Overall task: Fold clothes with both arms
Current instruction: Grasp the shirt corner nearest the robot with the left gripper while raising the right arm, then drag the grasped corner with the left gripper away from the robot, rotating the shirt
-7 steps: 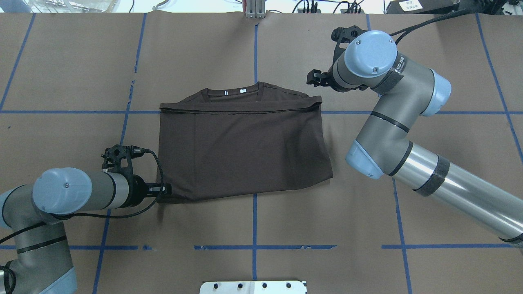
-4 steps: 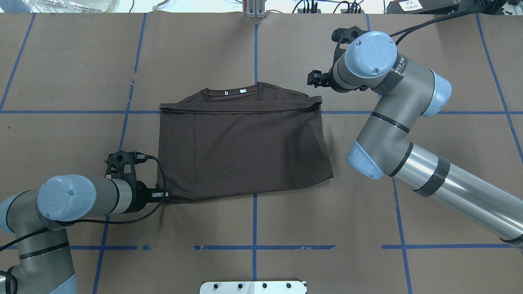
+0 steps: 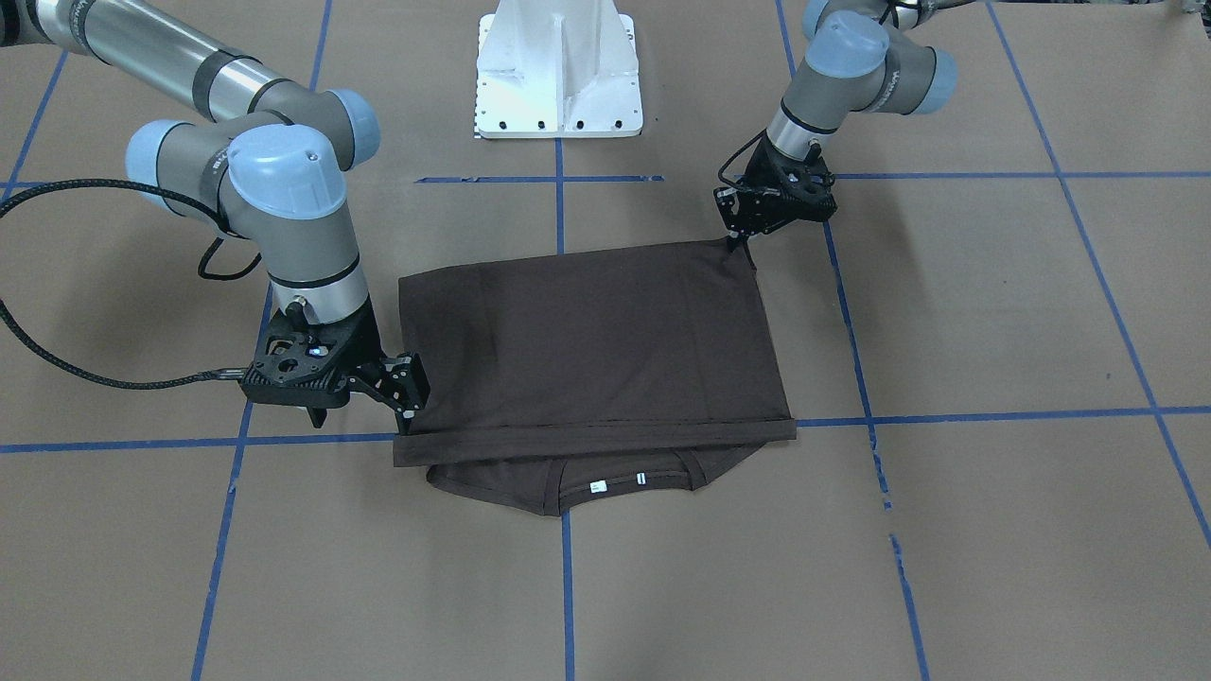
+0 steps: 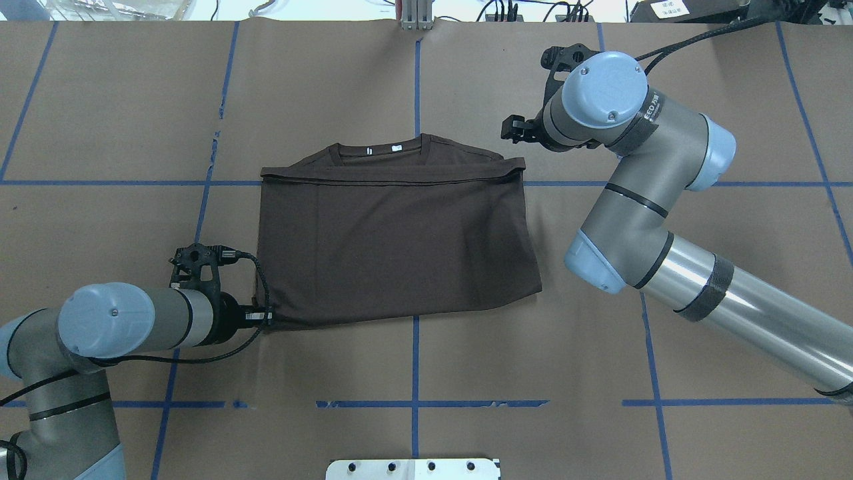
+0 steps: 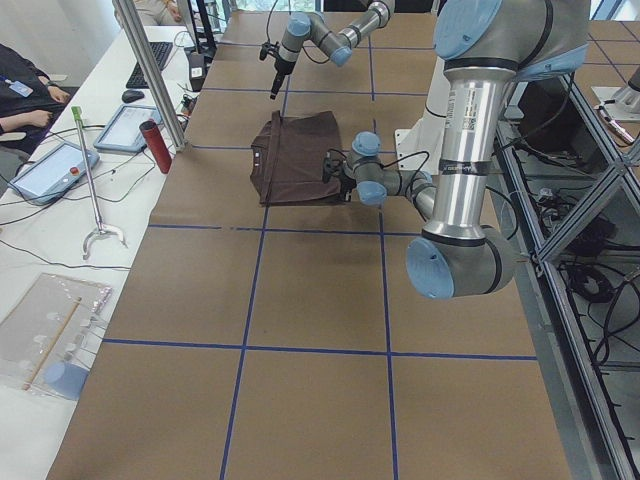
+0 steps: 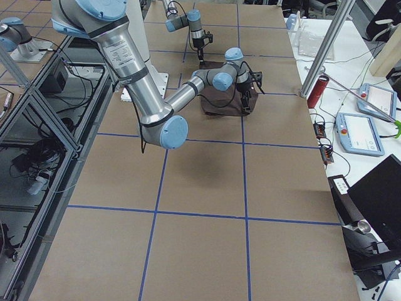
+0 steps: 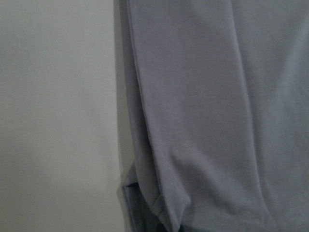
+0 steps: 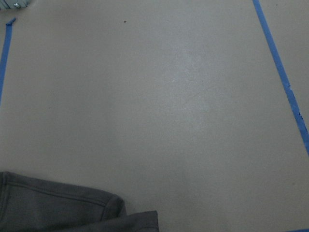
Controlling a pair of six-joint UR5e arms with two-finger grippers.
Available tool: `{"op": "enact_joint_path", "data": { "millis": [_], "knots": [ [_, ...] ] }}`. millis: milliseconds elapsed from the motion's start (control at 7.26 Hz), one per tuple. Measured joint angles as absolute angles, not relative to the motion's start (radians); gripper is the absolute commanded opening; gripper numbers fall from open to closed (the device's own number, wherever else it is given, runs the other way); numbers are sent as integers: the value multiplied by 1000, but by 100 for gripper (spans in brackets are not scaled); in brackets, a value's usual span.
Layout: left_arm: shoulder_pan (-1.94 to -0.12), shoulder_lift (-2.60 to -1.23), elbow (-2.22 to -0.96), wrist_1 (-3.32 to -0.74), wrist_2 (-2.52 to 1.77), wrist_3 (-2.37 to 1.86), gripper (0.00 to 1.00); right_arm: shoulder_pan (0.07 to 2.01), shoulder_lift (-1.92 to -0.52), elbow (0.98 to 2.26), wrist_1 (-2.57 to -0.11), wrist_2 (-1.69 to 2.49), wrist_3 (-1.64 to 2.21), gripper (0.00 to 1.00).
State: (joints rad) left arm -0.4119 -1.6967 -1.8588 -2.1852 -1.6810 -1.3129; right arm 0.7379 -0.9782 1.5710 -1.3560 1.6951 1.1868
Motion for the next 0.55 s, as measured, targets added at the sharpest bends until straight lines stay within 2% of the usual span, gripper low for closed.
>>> {"op": "enact_joint_path", "data": {
  "millis": [276,551],
  "knots": [
    [-557,-1718,-1822,-2147,-1684,-1133,0,738,-980,1571,-1356,1695,1187,100],
    [-712,-1854,-1657,-2134,-1686,-984,0,738,-981,1570,-1356,1695,1187,100]
  ]
}}
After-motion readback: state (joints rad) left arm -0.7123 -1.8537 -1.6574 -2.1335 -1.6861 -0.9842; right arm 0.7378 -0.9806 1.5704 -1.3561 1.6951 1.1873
